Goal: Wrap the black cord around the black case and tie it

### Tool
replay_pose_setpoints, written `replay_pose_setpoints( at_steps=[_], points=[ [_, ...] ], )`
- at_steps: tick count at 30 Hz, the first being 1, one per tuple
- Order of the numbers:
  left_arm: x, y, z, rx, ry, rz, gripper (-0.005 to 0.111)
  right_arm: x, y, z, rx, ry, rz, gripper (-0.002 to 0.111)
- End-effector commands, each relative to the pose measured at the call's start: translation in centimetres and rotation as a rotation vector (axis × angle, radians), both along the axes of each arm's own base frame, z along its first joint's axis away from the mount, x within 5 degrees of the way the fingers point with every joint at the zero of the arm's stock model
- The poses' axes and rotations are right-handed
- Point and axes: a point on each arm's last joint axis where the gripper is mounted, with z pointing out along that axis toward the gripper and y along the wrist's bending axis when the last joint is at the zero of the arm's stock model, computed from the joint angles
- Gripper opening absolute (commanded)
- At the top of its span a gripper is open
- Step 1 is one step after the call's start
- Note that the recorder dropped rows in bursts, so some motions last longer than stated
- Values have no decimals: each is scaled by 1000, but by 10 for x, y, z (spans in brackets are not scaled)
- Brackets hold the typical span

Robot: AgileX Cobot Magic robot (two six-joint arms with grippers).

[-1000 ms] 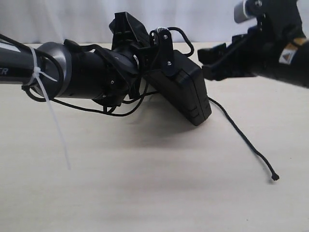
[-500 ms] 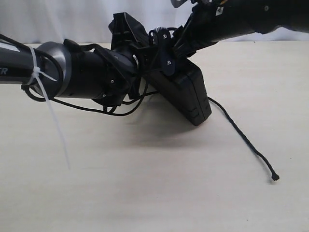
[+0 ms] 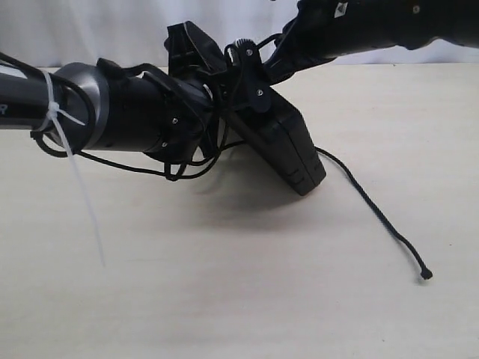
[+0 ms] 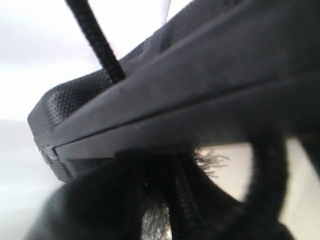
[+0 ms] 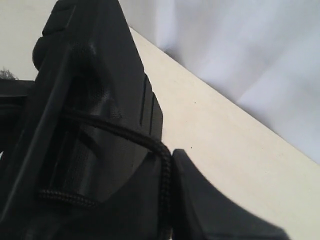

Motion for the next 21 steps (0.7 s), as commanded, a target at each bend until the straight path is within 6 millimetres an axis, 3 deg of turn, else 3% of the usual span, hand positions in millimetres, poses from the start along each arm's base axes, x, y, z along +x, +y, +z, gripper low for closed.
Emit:
replay_pose_setpoints(
  at_steps=[1,7,13,18,21],
  points=[
    [-5,10,7,-47,7,138,31,-5,-4,16,49,-21,-30,4],
    [-11,20,19,83,-87,283,50,-6,-4,16,112,8,-76,4],
    [-14,31,29,173,-159,380,53,-14,-7,30,140,0,-87,4],
    [-11,21,24,-6,-148,324,52,-23,-11,38,129,28,-90,4],
    [-9,11,22,-290,-95,232,52,-27,-14,36,85,61,-88,4]
  ],
)
